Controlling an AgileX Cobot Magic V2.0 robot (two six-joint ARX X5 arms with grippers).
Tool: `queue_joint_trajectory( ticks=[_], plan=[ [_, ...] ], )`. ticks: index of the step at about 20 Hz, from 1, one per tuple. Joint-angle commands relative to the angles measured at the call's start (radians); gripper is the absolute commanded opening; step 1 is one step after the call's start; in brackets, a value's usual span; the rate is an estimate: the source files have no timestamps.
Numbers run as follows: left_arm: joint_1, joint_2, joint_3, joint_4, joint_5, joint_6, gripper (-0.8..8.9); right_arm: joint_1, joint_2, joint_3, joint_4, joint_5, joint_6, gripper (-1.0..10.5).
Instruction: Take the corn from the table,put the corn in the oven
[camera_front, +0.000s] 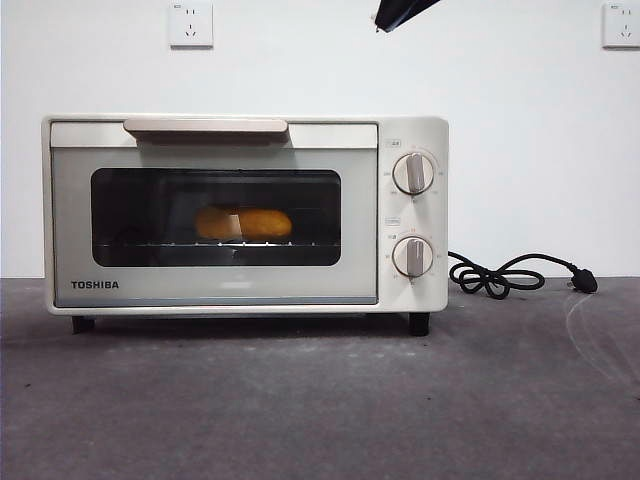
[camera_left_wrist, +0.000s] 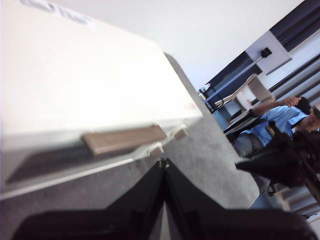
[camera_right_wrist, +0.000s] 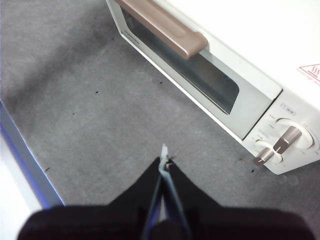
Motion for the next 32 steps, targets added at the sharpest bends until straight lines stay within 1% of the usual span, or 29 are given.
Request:
queue_joint_trajectory(
  ticks=[1,2,4,7,9,11,13,19,26,32],
  plan=[
    [-0.039,-0.060,-0.004,-0.097,-0.068,0.052,-0.08,-0.001,-0.003,0.003,0.001,-0.003,0.011,-0.1],
    [-0.053,-0.079,-0.004,-0.133,-0.101,0.071,-0.08,-0.001,-0.003,0.003,0.000,-0.003,0.011,-0.1],
    [-0.089,-0.123,-0.004,-0.211,-0.204,0.115,-0.08,-0.001,-0.003,0.003,-0.006,-0.003,0.011,-0.1],
    [-0.137,-0.179,-0.004,-0.285,-0.363,0.133,-0.08,-0.001,-0.003,0.003,-0.018,0.000,0.012,-0.1],
    [-0.166,-0.212,-0.004,-0.307,-0.432,0.132,-0.08,-0.001,-0.003,0.003,-0.018,0.008,0.020,-0.1],
    [-0.193,-0.246,-0.004,-0.320,-0.475,0.132,-0.08,-0.001,-0.003,0.003,-0.013,0.019,0.039,-0.1],
    [-0.213,-0.269,-0.004,-0.336,-0.497,0.128,-0.08,-0.001,-0.003,0.003,0.001,0.043,0.048,-0.1],
    [-0.258,-0.305,-0.004,-0.434,-0.496,0.134,-0.08,-0.001,-0.003,0.003,0.050,0.087,0.084,-0.1],
    [-0.298,-0.311,-0.004,-0.595,-0.500,0.197,-0.08,-0.001,-0.003,0.003,0.051,0.125,0.084,-0.1],
    [-0.302,-0.325,-0.004,-0.715,-0.518,0.244,-0.08,0.000,-0.003,0.002,0.062,0.124,0.084,-0.1]
  ],
)
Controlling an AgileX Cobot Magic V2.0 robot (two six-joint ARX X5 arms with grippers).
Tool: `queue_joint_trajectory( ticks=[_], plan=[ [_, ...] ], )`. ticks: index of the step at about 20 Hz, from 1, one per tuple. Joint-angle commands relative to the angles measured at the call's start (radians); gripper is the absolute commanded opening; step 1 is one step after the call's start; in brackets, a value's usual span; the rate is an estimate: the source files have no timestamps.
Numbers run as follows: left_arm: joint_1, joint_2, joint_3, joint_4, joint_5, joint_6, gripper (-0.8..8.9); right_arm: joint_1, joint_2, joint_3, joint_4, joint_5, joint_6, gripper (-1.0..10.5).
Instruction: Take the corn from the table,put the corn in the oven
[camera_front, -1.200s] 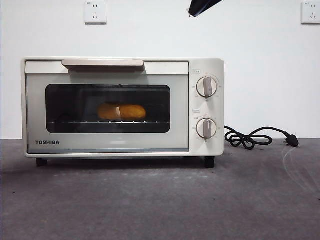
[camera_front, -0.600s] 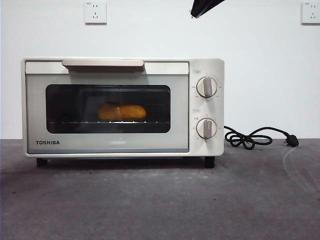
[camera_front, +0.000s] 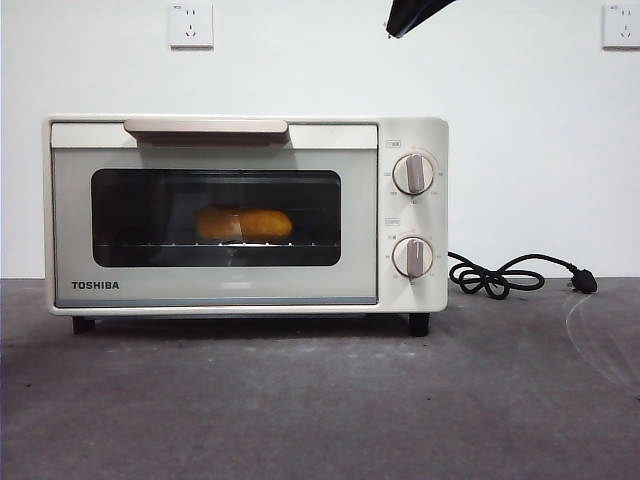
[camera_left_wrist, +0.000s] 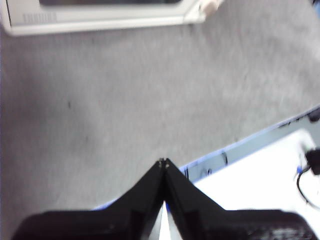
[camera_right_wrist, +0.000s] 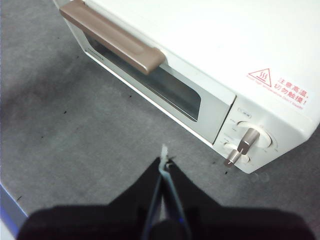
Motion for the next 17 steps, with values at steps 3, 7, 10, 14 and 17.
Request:
queue_joint_trajectory(
  ticks=[3,7,10,14,17],
  plan=[
    [-0.003,-0.103,-0.004,0.022,-0.077,0.048,-0.07,0.004,-0.003,-0.039,0.106,0.002,0.010,-0.1],
    [-0.002,-0.302,-0.004,0.117,-0.182,-0.018,-0.08,0.004,-0.004,-0.185,0.304,0.018,0.042,-0.1],
    [-0.002,-0.388,-0.004,0.128,-0.216,-0.032,-0.08,0.004,-0.009,-0.295,0.441,0.025,0.067,-0.1],
    [-0.002,-0.396,-0.004,0.156,-0.229,-0.074,-0.04,0.003,-0.010,-0.311,0.444,0.061,0.066,-0.1],
    [-0.002,-0.361,-0.004,0.136,-0.231,-0.092,-0.04,0.003,-0.010,-0.288,0.417,0.061,0.066,-0.1]
  ],
)
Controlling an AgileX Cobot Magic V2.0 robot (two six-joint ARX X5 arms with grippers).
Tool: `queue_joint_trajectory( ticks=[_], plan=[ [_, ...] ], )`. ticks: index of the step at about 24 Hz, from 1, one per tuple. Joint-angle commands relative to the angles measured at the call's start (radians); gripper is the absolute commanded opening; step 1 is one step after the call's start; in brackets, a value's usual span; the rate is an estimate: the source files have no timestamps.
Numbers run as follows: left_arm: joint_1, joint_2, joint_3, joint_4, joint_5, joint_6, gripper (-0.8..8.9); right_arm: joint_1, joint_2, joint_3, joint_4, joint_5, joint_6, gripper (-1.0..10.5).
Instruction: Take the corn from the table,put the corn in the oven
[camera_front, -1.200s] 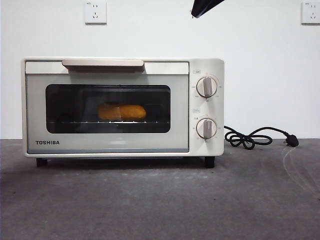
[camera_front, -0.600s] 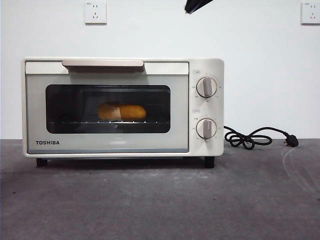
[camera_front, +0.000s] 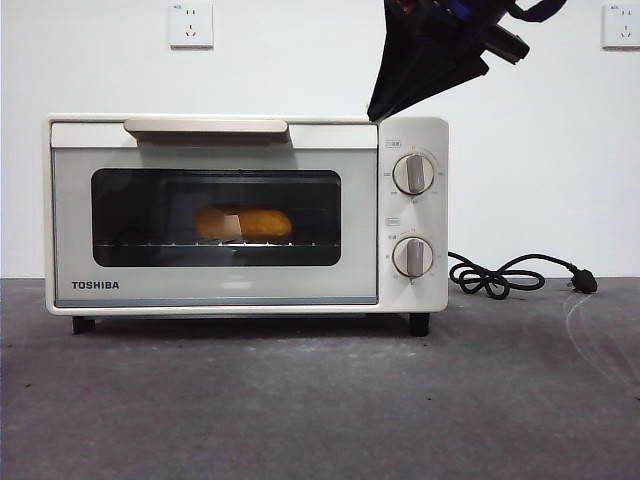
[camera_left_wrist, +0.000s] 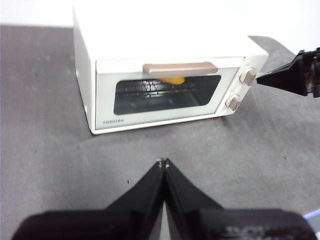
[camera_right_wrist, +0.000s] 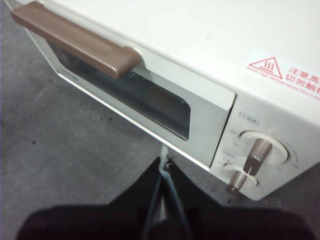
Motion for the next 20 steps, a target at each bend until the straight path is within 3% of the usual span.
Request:
queue_joint_trajectory(
  ticks=[1,14,20],
  plan=[
    [-0.002,0.028,-0.004,-0.007,-0.005,-0.021,-0.04,0.001,-0.003,0.019,-0.015,0.000,0.011,-0.1],
    [-0.003,0.271,-0.004,0.013,-0.007,-0.021,-0.04,0.000,-0.003,0.023,-0.023,0.027,0.008,-0.1],
    [-0.004,0.229,-0.004,0.045,-0.006,-0.020,-0.04,0.000,-0.003,0.023,-0.023,0.027,0.008,-0.1]
  ],
)
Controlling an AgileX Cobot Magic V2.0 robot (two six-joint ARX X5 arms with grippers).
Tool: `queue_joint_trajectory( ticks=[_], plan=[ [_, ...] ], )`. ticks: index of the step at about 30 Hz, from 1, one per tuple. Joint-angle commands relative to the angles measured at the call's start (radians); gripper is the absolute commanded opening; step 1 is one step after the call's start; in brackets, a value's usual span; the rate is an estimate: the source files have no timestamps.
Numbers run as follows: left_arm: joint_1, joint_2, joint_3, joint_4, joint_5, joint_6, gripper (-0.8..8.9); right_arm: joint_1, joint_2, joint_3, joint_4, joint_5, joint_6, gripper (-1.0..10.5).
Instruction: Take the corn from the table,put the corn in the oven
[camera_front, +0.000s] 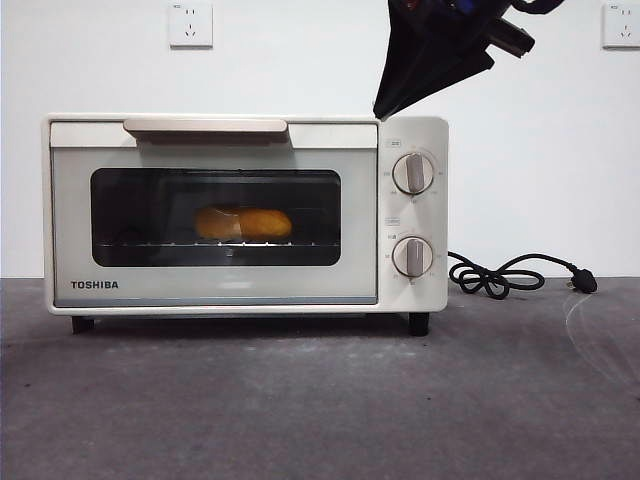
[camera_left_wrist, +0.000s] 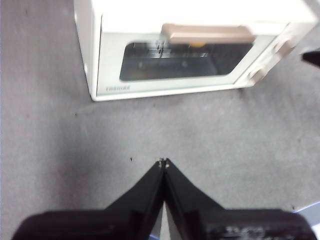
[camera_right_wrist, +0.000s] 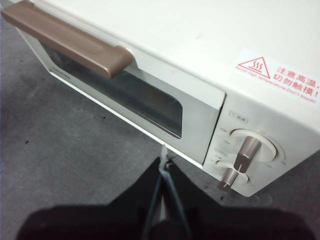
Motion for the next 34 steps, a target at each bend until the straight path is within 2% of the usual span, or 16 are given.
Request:
queue_joint_trajectory(
  ticks=[1,7,9,10,13,17,19,24,29,34],
  plan=[
    [-0.003,-0.046,-0.003,0.007,-0.003,-0.008,-0.04,0.000,-0.003,0.004,0.005,0.001,0.008,-0.1],
    [0.003,-0.173,-0.003,0.005,0.005,-0.006,-0.04,0.000,-0.003,0.004,0.005,0.001,0.008,-0.1],
    [0.003,-0.187,-0.005,0.010,0.003,-0.061,-0.04,0.000,-0.003,0.004,0.005,0.001,0.008,-0.1],
    [0.008,-0.195,-0.008,0.046,-0.010,-0.061,-0.04,0.000,-0.003,0.004,0.005,0.001,0.008,-0.1],
    [0.024,-0.233,-0.062,0.308,-0.057,-0.061,-0.04,0.000,-0.003,0.004,0.005,0.001,0.008,-0.1],
    [0.026,-0.302,-0.229,0.694,-0.053,-0.047,-0.04,0.000,-0.003,0.004,0.005,0.001,0.008,-0.1],
    [0.026,-0.339,-0.327,0.831,-0.055,-0.042,-0.04,0.000,-0.003,0.004,0.005,0.001,0.008,-0.1],
    [0.026,-0.413,-0.581,1.034,-0.056,0.107,-0.04,0.000,-0.003,0.004,0.005,0.001,0.008,-0.1],
    [0.026,-0.462,-0.755,1.046,-0.058,0.232,-0.04,0.000,-0.003,0.004,0.005,0.001,0.008,-0.1],
    [0.026,-0.502,-0.870,1.046,-0.069,0.269,-0.04,0.000,-0.003,0.004,0.005,0.001,0.008,-0.1]
  ],
)
